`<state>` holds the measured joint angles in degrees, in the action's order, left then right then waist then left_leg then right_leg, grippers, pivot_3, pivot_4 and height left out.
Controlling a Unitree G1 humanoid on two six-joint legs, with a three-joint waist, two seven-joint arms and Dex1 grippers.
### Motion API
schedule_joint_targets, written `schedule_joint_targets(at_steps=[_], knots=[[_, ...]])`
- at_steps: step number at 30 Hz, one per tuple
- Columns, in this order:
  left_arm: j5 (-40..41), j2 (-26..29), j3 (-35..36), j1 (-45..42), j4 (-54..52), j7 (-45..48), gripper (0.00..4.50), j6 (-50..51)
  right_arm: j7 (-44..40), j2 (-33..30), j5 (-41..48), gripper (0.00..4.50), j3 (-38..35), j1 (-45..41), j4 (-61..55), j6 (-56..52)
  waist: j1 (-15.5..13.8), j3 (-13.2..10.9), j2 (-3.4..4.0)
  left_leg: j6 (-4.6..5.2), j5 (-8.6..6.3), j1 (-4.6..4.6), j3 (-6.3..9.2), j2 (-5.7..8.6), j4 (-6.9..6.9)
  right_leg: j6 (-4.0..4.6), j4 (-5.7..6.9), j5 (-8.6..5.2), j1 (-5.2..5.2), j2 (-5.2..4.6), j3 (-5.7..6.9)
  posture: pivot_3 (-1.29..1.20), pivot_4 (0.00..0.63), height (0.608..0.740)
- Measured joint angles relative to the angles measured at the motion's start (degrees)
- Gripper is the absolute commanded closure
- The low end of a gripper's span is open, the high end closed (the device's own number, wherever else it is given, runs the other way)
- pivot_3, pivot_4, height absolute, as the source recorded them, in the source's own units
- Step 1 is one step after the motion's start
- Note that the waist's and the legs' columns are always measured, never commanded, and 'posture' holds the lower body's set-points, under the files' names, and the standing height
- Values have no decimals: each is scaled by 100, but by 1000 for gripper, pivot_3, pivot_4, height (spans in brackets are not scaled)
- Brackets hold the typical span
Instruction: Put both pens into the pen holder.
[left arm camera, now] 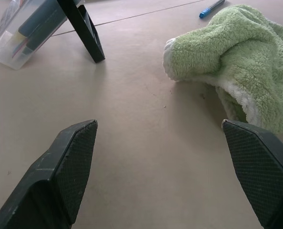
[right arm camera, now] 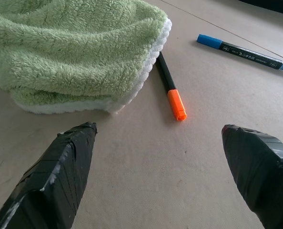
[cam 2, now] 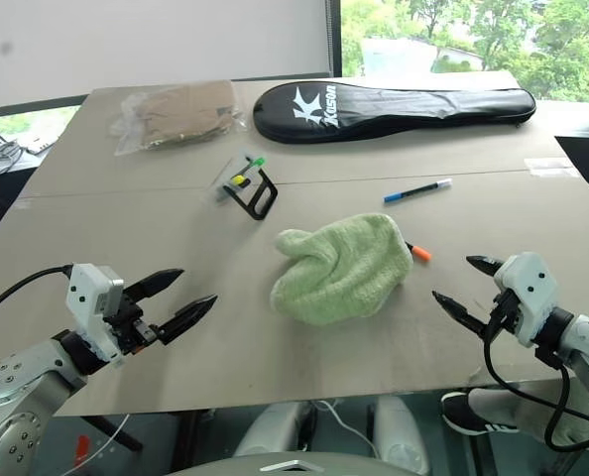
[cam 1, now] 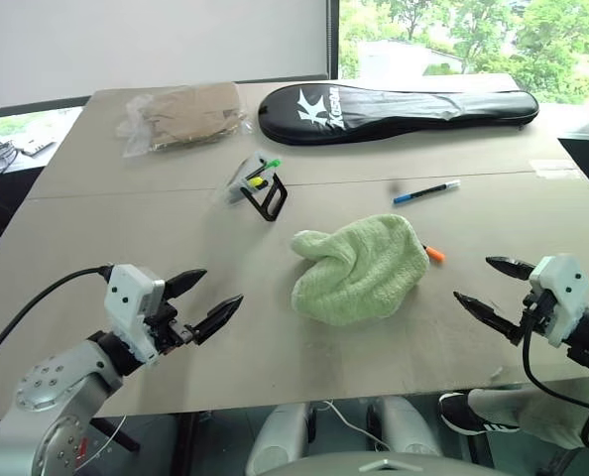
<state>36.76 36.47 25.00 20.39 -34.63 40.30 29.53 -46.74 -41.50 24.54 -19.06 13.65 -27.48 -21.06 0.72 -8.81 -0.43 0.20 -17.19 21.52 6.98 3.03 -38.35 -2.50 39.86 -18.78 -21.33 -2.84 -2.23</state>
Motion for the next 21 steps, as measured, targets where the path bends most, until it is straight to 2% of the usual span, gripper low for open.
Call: schedule_joint_targets(at_steps=[2,6,8,10,12,15,18,21], knots=[[0,6,-15,-34,10,4,126,0,-6,0,-3,0,-10,24,9,22,-2,0,0,0,0,0,0,0,0,0,0,0,0,0,0,0,150,740],[4,295,-712,-1116,-82,57,126,150,62,23,97,0,-50,6,53,-21,-75,0,-1,-1,1,5,11,4,-4,0,0,0,3,-2,14,0,150,740],[23,398,-930,-1387,-148,8,126,331,-45,28,219,0,-103,50,-6,32,-54,0,-1,0,0,6,10,4,-1,0,-2,0,2,-2,13,0,150,740],[109,573,-1323,-1977,-134,-78,126,842,-356,92,466,0,-279,302,-148,288,-66,-1,0,0,0,16,24,5,1,-1,-2,0,-2,-1,28,0,150,740],[320,693,-1833,-2967,-65,-133,126,1526,-845,117,702,0,-356,569,-474,675,-59,-1,0,-1,0,16,29,4,-1,-1,-3,0,1,2,34,0,150,740],[200,405,-2806,-4350,522,-158,126,2128,-1115,73,915,0,-411,902,-864,767,-39,0,-3,0,1,11,27,13,-11,-2,-2,1,12,1,47,0,150,740],[-100,5,-3692,-5161,1221,-100,126,2422,-1108,60,889,0,-390,1020,-1050,786,15,-1,-9,0,1,12,25,15,-15,-3,-1,1,11,2,54,0,150,740],[-884,-249,-4875,-5819,2075,123,126,2302,-979,69,751,0,-368,1078,-1135,798,29,-1,-10,-1,1,10,23,14,-12,-3,2,1,8,8,52,0,150,740]])
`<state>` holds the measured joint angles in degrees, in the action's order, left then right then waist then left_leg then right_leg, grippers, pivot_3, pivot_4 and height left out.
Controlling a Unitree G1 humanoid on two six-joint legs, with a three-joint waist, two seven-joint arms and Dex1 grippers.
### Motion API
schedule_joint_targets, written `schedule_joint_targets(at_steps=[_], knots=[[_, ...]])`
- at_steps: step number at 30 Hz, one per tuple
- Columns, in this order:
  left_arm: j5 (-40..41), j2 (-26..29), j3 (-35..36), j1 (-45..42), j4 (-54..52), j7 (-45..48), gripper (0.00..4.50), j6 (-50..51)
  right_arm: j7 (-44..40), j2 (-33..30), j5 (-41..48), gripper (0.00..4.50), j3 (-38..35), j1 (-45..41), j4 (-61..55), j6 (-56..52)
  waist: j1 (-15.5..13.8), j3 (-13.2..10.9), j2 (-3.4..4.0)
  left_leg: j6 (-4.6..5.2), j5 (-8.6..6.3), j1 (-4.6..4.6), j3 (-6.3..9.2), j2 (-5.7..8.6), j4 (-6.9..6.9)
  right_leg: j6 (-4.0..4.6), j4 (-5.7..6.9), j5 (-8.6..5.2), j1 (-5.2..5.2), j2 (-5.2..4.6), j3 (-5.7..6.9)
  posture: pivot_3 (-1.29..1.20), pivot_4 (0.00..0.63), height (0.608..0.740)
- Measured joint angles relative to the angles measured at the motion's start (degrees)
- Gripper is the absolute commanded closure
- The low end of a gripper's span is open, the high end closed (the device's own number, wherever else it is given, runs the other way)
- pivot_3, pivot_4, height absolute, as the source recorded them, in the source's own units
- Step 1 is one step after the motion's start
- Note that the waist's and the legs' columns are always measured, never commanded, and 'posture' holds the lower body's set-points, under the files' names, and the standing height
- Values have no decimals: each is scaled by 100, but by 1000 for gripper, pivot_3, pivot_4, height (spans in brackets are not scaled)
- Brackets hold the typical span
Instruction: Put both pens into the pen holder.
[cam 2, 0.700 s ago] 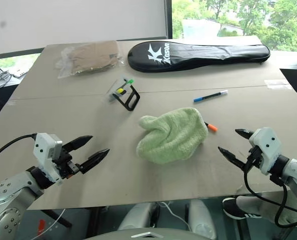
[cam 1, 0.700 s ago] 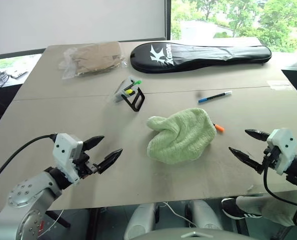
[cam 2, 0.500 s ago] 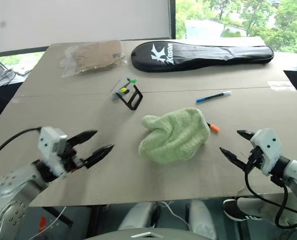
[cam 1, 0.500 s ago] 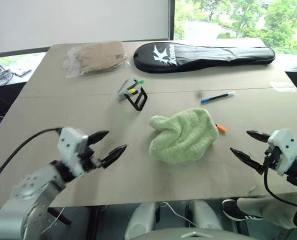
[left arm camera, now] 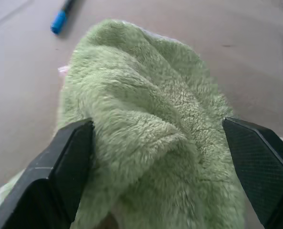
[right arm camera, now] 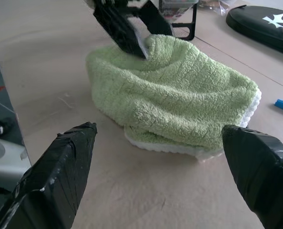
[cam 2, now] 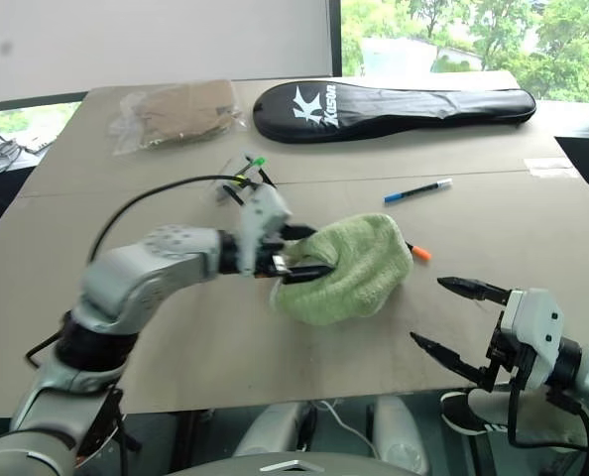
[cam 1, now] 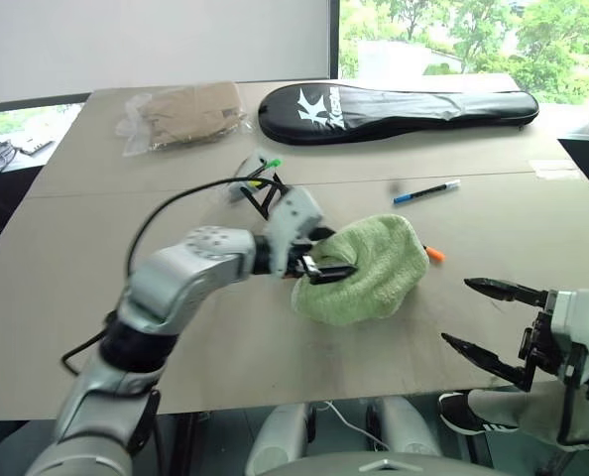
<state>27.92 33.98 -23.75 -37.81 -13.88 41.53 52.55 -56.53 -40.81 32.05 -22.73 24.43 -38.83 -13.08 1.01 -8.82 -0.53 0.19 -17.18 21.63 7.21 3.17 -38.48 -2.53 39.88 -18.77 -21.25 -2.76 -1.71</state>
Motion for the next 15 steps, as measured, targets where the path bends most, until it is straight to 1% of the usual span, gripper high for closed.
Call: schedule_joint_targets(at_steps=[1,4,5,7,9,10,11,12,13,14,15], knots=[[-195,-147,-219,-92,275,38,126,-83,62,4,-24,0,17,-2,-29,-5,-4,0,0,0,0,2,2,0,-1,0,1,0,-2,2,2,0,150,740],[-730,-503,-690,-238,1002,179,870,-534,205,21,-104,0,60,3,-126,-5,-16,0,-1,-1,1,7,5,-1,-4,0,1,0,-6,-1,2,0,150,740],[-876,-556,-759,-303,1150,250,1387,-725,257,33,-144,0,90,9,-154,-8,-33,0,-2,-1,1,8,7,-1,-7,0,0,0,-5,-3,3,0,150,740],[-1080,-544,-821,-308,1337,453,2118,-1137,407,87,-172,0,128,51,-325,-37,-39,2,1,-1,1,7,10,-1,-7,0,0,0,-4,-9,-5,0,150,740],[-1101,-463,-755,-176,1338,649,2992,-1446,531,115,-214,0,142,64,-431,-41,-20,2,0,-1,1,7,11,-2,-6,0,-1,0,-5,-9,-15,0,150,740],[-1092,-446,-680,-97,1321,716,3280,-1542,568,122,-246,0,150,63,-450,-41,-13,2,1,-1,1,7,9,-2,-6,0,-1,0,-6,-9,-18,0,150,740],[-1038,-386,-468,93,1279,857,3571,-1722,637,130,-308,0,168,92,-474,-43,-10,2,1,-2,1,8,12,-2,-6,0,1,0,-7,-9,-17,0,150,740],[-819,-313,-155,287,1133,974,3993,-1718,754,128,-383,0,224,3,-499,-89,0,1,0,-3,2,8,11,-4,-6,0,1,0,-11,-8,-19,0,150,740],[-637,-253,82,407,970,1063,4275,-1696,851,143,-436,0,233,-42,-514,-127,9,1,-1,-3,2,12,9,-6,-6,1,4,0,-16,-7,-23,0,150,740],[-434,-151,330,529,775,1144,4439,-1618,990,136,-517,0,278,-135,-514,-217,20,0,-2,-3,2,13,10,-6,-6,1,4,0,-19,-8,-23,0,150,740],[85,348,1164,724,241,1366,4439,-1398,1333,115,-678,0,340,-305,-506,-522,36,1,0,-6,3,19,14,-7,-5,1,5,0,-26,-9,-20,0,150,740]])
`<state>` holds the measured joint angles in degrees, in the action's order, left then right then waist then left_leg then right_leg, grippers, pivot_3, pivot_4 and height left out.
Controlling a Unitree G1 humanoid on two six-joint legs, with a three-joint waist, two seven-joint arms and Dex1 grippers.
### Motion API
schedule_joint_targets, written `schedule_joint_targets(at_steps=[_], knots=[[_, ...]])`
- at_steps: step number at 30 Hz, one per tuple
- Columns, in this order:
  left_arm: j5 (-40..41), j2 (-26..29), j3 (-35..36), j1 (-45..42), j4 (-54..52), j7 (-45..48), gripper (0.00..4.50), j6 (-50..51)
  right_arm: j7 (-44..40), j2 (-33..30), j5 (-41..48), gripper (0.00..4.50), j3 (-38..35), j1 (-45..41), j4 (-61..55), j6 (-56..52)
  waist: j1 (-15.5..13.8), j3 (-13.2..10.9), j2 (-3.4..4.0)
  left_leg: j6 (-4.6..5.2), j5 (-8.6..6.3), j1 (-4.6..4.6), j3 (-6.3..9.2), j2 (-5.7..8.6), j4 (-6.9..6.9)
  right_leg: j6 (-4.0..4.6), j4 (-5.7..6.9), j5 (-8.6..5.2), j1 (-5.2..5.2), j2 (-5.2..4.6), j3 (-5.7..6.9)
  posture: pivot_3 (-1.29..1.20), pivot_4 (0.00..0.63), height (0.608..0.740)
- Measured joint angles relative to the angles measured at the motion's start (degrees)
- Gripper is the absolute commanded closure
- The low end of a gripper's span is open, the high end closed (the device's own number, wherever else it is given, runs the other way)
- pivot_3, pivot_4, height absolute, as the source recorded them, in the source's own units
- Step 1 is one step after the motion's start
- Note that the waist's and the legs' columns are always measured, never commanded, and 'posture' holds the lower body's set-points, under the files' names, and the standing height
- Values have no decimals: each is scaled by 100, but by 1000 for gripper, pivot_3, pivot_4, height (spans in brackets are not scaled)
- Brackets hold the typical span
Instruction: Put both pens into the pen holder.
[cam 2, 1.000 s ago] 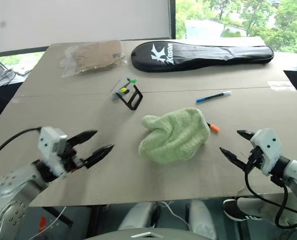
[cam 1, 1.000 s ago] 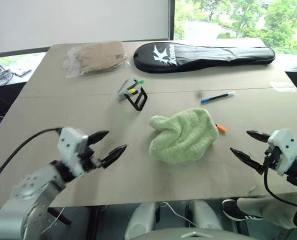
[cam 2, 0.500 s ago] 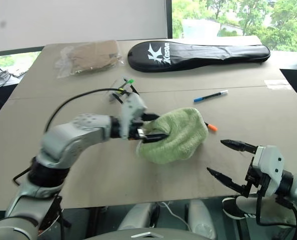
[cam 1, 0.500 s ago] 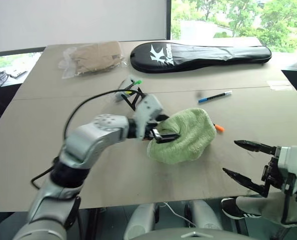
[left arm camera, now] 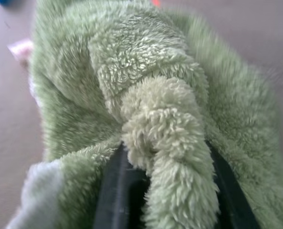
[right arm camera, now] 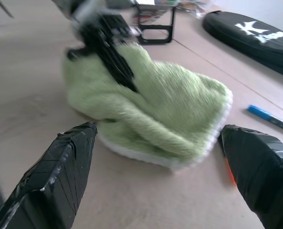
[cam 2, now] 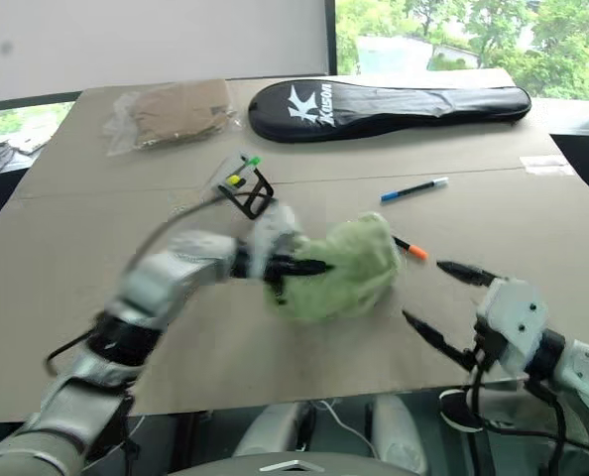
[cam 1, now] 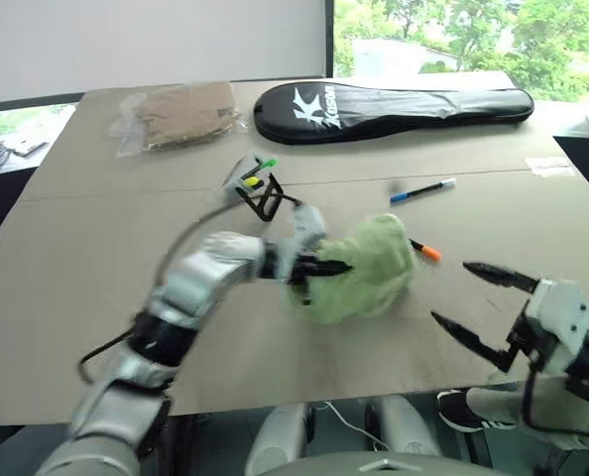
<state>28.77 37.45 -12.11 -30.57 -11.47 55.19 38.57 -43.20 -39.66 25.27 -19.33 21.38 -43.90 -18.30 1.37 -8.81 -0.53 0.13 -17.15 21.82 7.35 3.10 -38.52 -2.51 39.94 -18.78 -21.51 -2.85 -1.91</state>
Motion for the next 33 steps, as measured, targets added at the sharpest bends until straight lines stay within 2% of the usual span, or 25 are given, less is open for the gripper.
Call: schedule_joint_targets(at_steps=[1,2,5,9,11,12,14,16,17,19,22,24,26,27,28,29,32,33], knots=[[238,657,778,555,-546,153,4439,121,85,-153,40,0,216,-390,50,-339,51,1,5,0,0,-7,-9,1,10,0,-3,0,-1,-2,-11,0,150,740],[269,827,957,722,-615,199,4439,157,107,-180,52,0,221,-441,62,-407,66,2,6,1,-1,-9,-13,-1,12,0,-3,0,1,1,-20,0,150,740],[138,1613,2080,2175,-877,265,4439,87,137,-283,76,0,622,-1173,488,-825,128,-1,6,2,-1,-15,-28,-3,20,0,-6,0,-7,3,-35,0,150,740],[-234,1764,3116,3624,-574,369,4439,-410,193,-302,-108,0,1205,-2024,1136,-1127,13,-8,5,2,-1,-6,-14,-2,19,1,-8,-1,-9,-3,-15,0,150,740],[-531,1854,3414,3977,-164,378,3599,-838,177,-301,-226,0,1480,-2382,1427,-1190,-72,-9,5,2,-1,-4,-6,0,18,1,-11,0,-11,-6,-4,0,150,740],[-729,1871,3616,4074,204,332,3419,-1094,158,-299,-270,0,1631,-2614,1617,-1261,-92,-9,5,2,-1,-4,1,4,18,1,-12,-1,-10,-10,3,0,150,740],[-1028,1931,3880,4225,670,196,2261,-1455,182,-264,-419,0,1885,-2994,1964,-1364,-81,-10,1,2,-1,0,3,7,17,1,-13,0,-10,-14,5,0,150,740],[-1043,1931,4160,4351,676,192,1625,-1499,251,-190,-574,0,2094,-3307,2340,-1518,-76,-12,-4,3,-2,5,4,9,17,1,-16,0,-12,-17,6,0,150,740],[-1026,1931,4206,4362,614,201,1139,-1486,262,-162,-601,0,2127,-3363,2422,-1540,-69,-13,-6,3,-2,7,5,8,17,1,-16,0,-13,-17,6,0,150,740],[-533,1843,4565,4510,97,270,1139,-1031,277,-73,-669,0,2282,-3595,2642,-1667,-50,-14,-7,2,-2,17,7,7,18,1,-15,0,-19,-19,8,0,150,740],[1267,1719,4973,4371,-1458,145,1139,195,322,25,-703,0,2444,-4006,2935,-2099,-55,-15,-8,2,-1,22,15,6,15,1,-13,0,-19,-20,15,0,150,740],[2164,1747,4991,3908,-2288,-237,1139,627,354,83,-700,0,2540,-4261,2998,-2366,-57,-13,-4,1,-1,17,15,7,14,1,-9,0,-15,-20,15,0,150,740],[2654,1754,4710,3466,-2933,-674,1139,813,394,148,-705,0,2595,-4481,3112,-2683,-40,-11,0,1,-1,12,10,7,16,1,-7,0,-12,-17,11,0,150,740],[2796,1749,4473,3325,-3135,-840,981,877,428,172,-712,516,2630,-4559,3161,-2826,-30,-11,0,1,-1,12,6,7,18,1,-6,0,-14,-16,6,0,150,740],[2919,1693,4105,3078,-3248,-1091,981,960,468,167,-731,773,2670,-4608,3225,-3040,-23,-12,1,1,-1,11,0,7,19,1,-4,0,-15,-15,1,0,150,740],[2947,1646,3837,2905,-3256,-1266,981,1000,490,154,-763,1320,2745,-4646,3291,-3178,-10,-12,1,1,-1,12,-2,5,19,2,-5,0,-17,-10,-1,0,150,740],[2845,1590,3267,2677,-3251,-1495,981,1010,503,118,-818,2294,2788,-4697,3317,-3410,13,-13,2,1,-1,11,-8,6,18,2,-5,0,-19,-10,-5,0,150,740],[2840,1531,3094,2616,-3244,-1566,981,1013,505,74,-826,2794,2789,-4701,3308,-3476,16,-13,2,1,-1,12,-7,6,18,2,-6,0,-19,-10,-4,0,150,740]])
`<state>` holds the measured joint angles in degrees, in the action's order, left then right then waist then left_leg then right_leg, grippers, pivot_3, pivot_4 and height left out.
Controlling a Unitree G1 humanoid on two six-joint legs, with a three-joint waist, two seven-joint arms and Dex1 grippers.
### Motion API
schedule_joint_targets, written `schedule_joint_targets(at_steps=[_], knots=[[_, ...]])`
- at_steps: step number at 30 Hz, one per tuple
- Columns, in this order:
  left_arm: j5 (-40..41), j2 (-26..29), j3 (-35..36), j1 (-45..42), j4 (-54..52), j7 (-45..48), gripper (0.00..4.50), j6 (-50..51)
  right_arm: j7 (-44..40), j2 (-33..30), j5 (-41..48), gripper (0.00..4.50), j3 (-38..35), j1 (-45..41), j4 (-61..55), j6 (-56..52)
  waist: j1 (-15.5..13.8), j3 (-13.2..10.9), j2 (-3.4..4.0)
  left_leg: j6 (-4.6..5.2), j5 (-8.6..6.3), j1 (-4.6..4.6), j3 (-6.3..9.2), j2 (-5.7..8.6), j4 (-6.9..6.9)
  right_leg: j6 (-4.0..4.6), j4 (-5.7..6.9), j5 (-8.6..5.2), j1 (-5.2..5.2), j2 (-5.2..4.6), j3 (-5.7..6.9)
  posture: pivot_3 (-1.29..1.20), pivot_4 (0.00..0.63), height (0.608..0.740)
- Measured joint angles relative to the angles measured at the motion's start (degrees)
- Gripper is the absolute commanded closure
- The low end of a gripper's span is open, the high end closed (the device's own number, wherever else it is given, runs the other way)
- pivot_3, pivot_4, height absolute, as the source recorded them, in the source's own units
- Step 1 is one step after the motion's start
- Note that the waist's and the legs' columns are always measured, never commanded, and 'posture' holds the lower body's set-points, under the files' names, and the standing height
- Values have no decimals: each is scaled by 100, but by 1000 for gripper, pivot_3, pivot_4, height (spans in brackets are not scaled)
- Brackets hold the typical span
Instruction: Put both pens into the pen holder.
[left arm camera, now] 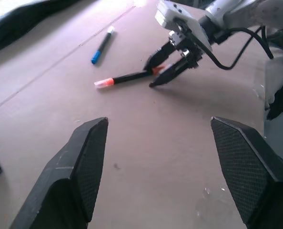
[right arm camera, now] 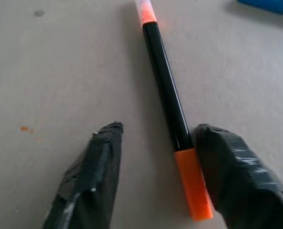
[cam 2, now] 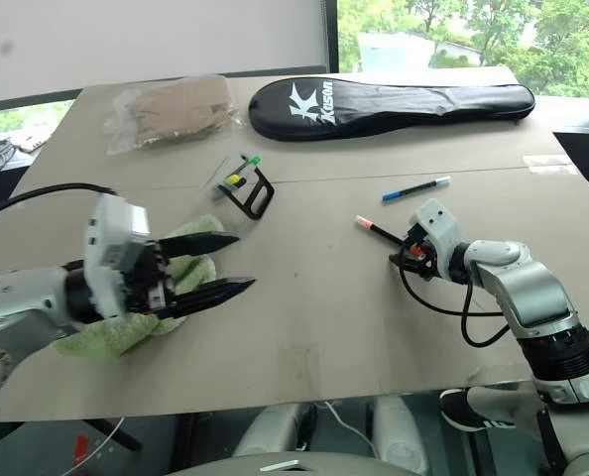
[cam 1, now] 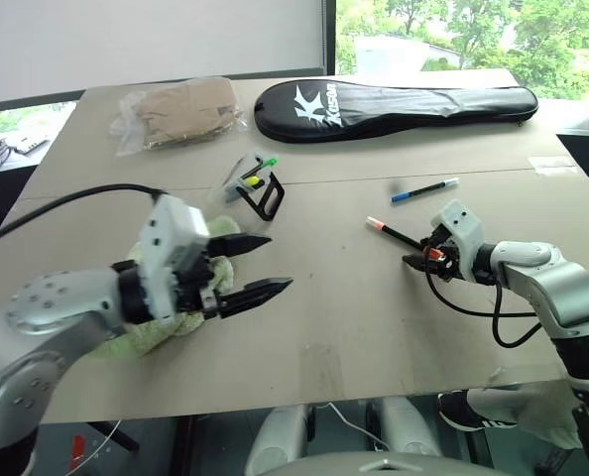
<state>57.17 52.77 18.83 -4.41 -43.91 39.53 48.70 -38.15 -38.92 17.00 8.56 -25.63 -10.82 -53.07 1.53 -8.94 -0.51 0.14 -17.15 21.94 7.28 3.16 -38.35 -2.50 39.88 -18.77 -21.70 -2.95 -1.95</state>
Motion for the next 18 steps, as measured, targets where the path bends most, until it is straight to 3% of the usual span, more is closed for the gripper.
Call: schedule_joint_targets(at_steps=[4,8,10,18], knots=[[2,-104,-259,-101,101,-191,981,8,45,-12,-58,4458,-1,73,-80,-12,13,1,-1,0,0,-4,1,0,0,0,1,0,2,0,1,0,150,740],[544,-722,-442,-321,362,-851,981,222,91,63,-72,4458,-100,303,-246,197,8,5,-5,1,0,-5,2,0,-6,-1,0,0,7,-1,1,0,150,740],[1299,-1322,-642,-479,813,-1779,981,513,-91,360,402,4458,-387,657,-607,203,-5,5,-9,1,0,-2,5,-1,-6,-1,3,1,6,0,3,0,150,740],[3399,-2367,-1223,-952,1663,-3976,981,583,-380,750,2089,4458,-1040,938,-2321,-84,33,8,-14,-1,0,-2,11,2,-14,-2,7,1,4,-1,6,0,150,740]])
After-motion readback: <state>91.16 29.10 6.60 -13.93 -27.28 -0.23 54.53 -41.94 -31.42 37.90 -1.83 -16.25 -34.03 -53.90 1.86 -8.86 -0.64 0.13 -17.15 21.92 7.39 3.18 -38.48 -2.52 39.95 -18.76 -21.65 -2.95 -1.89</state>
